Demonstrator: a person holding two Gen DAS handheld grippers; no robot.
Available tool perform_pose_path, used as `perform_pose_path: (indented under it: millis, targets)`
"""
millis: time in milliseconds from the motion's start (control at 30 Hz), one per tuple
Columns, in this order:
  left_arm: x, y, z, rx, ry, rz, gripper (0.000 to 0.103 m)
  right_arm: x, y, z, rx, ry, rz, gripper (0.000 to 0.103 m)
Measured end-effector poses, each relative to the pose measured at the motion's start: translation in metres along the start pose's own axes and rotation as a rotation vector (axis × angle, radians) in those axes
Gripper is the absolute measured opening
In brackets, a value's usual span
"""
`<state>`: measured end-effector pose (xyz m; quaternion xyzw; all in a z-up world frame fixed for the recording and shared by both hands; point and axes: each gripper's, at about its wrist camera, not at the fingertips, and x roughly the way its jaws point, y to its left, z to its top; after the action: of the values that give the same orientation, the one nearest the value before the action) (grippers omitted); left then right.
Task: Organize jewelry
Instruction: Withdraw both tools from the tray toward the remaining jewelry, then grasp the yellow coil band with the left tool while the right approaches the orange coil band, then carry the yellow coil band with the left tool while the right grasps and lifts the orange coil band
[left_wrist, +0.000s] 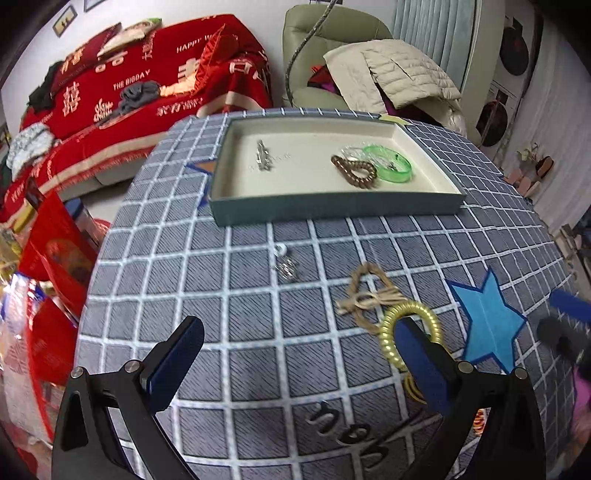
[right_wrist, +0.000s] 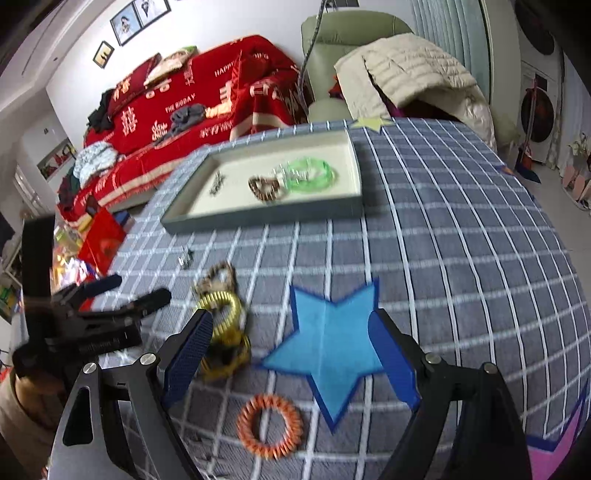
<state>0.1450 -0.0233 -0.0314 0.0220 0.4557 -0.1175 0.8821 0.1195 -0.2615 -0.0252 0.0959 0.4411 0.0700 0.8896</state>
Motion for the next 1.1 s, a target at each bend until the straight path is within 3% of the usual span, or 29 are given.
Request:
perform_pose_path:
  millis: [300, 600, 733, 800, 900, 1100]
  targets:
    - [0.011, -0.013, -0.008, -0.027, 0.045, -0.028, 0.103, 0.0, -0.006, -0.04, -0.02, 0.068, -0.056, 0.088]
    - [0.019, -0.018, -0.01, -0.048, 0.068, -0.018, 0.103, 0.006, -0.007, -0.056, -0.021, 0.098, -0.09, 0.087]
    - [0.023, -0.018, -0.01, -0.065, 0.082, -0.025, 0.103, 0.01, -0.003, -0.058, -0.049, 0.109, -0.103, 0.07]
    - [0.026, -0.02, -0.011, -0.059, 0.089, -0.022, 0.097, 0.016, 0.0, -0.061, -0.062, 0.128, -0.104, 0.059]
    - [0.028, -0.024, -0.013, -0.043, 0.095, -0.013, 0.095, 0.017, 0.008, -0.064, -0.115, 0.123, -0.133, 0.056]
    - [0.027, -0.031, -0.015, 0.006, 0.089, 0.004, 0.077, 0.016, 0.019, -0.07, -0.174, 0.114, -0.149, 0.043]
